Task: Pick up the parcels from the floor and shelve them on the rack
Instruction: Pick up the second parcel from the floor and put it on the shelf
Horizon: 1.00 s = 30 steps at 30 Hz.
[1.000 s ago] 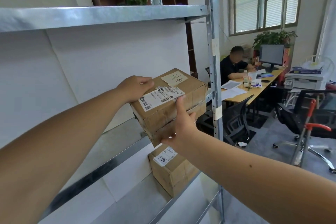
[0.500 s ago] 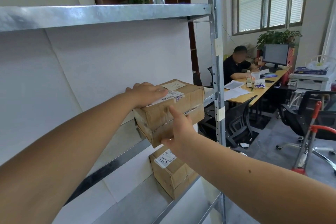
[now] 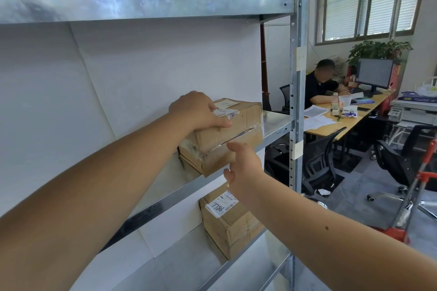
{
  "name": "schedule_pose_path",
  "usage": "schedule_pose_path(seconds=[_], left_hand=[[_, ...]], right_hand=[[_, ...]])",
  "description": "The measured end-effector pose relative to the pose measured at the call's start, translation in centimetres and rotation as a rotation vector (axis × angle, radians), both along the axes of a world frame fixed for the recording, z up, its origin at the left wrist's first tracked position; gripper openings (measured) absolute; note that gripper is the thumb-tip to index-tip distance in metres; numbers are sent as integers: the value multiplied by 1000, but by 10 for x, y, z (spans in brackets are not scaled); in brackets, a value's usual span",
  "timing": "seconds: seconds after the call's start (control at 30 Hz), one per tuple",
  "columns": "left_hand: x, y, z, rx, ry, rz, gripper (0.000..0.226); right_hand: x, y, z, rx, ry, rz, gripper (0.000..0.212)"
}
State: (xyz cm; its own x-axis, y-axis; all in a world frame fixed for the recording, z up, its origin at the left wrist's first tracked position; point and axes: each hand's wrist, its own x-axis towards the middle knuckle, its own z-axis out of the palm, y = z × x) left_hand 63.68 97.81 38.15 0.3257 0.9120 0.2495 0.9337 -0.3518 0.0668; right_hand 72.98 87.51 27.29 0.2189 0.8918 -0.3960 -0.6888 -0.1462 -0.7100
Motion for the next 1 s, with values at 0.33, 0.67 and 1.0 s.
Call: schedule_pose_path(seconds=[0.33, 0.67, 1.0], left_hand=[[3, 3, -20, 2, -71, 36, 41], [8, 1, -35, 95, -109, 46, 58], [7, -3, -53, 212, -141, 99, 69]], right_hand=[[16, 12, -28, 90, -130, -22, 40], [22, 3, -31, 100, -69, 65, 52], [9, -16, -48, 261, -248, 221, 50]])
